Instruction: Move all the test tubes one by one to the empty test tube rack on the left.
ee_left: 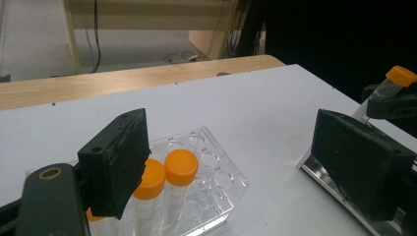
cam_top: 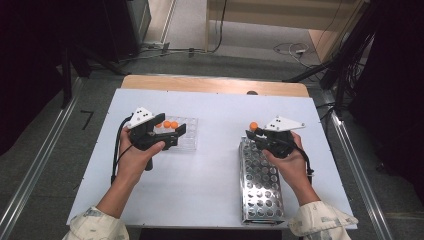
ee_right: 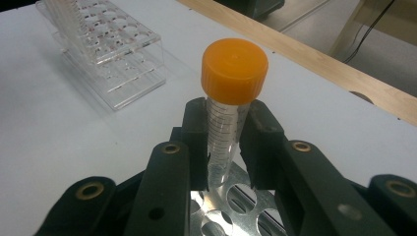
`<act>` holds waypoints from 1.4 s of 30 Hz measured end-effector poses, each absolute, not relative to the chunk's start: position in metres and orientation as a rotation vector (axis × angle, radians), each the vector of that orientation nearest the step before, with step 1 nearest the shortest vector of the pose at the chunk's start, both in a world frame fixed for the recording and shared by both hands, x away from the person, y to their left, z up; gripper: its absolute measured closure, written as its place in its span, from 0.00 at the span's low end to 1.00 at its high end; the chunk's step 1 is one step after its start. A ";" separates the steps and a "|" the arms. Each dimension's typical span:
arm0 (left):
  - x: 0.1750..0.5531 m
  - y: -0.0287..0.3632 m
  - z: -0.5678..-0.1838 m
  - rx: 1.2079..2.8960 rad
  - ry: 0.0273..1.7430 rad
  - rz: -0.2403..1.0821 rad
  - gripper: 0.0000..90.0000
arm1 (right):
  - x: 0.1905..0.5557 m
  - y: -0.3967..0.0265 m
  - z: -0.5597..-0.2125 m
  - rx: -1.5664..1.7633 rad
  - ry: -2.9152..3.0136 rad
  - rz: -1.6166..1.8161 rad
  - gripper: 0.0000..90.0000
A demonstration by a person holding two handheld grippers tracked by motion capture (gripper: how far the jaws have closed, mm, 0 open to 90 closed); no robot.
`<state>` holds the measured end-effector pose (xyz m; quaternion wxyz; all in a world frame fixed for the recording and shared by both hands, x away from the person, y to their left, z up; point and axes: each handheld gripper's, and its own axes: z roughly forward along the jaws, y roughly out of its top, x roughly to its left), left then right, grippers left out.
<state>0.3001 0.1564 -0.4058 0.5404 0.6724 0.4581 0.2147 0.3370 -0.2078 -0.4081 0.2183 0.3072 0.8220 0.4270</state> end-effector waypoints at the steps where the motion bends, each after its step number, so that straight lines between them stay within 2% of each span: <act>1: 0.300 0.156 -0.406 1.601 1.088 0.512 0.18 | 0.337 -0.208 -0.408 0.850 2.272 1.184 0.79; 42: 0.296 0.154 -0.401 1.603 1.066 0.508 0.17 | 0.317 -0.200 -0.388 0.792 2.275 1.258 0.80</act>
